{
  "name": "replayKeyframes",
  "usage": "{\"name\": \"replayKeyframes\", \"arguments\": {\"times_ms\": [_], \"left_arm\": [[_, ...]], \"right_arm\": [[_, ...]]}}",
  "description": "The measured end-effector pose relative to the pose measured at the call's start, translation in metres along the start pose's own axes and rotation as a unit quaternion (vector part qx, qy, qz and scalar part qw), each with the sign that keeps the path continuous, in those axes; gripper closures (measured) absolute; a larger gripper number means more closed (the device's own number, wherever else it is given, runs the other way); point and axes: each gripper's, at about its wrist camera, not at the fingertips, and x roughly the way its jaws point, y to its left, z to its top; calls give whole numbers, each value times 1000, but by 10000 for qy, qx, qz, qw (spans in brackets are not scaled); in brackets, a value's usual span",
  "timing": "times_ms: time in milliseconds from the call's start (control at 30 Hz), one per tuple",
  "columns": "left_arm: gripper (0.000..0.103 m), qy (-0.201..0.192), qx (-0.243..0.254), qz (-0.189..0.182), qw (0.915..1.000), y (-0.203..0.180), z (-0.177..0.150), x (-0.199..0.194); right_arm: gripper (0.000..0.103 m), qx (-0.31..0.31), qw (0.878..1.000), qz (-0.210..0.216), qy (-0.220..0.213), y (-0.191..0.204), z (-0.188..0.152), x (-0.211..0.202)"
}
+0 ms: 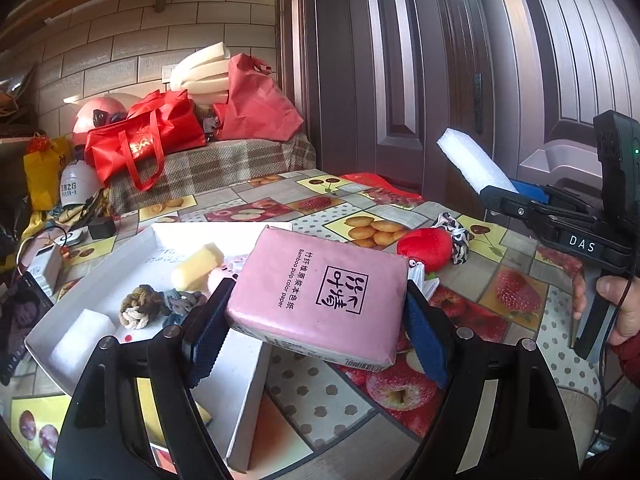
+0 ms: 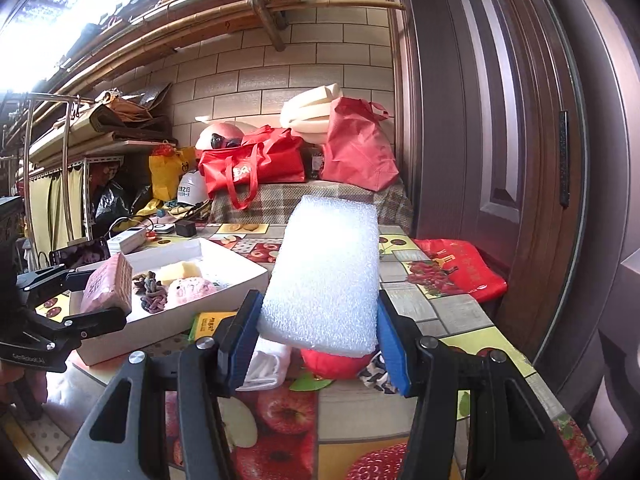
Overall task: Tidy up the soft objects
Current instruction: 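Carry the pink tissue pack and white foam sheet into the white box and open both tools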
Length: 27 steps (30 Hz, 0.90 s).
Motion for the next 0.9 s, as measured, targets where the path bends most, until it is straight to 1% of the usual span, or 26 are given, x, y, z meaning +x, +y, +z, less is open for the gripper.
{"name": "replayKeyframes", "arguments": {"times_ms": [200, 567, 900], "left_arm": [[22, -15, -83, 204, 9998, 19, -6, -12], [22, -38, -355, 561, 9978, 50, -14, -26], [22, -41, -452, 665, 9968, 65, -18, -30]], "right_arm": [[48, -128, 9994, 322, 28, 27, 0, 4], [48, -216, 9970, 724, 166, 61, 3, 18], [48, -259, 9944, 975, 317, 80, 3, 31]]}}
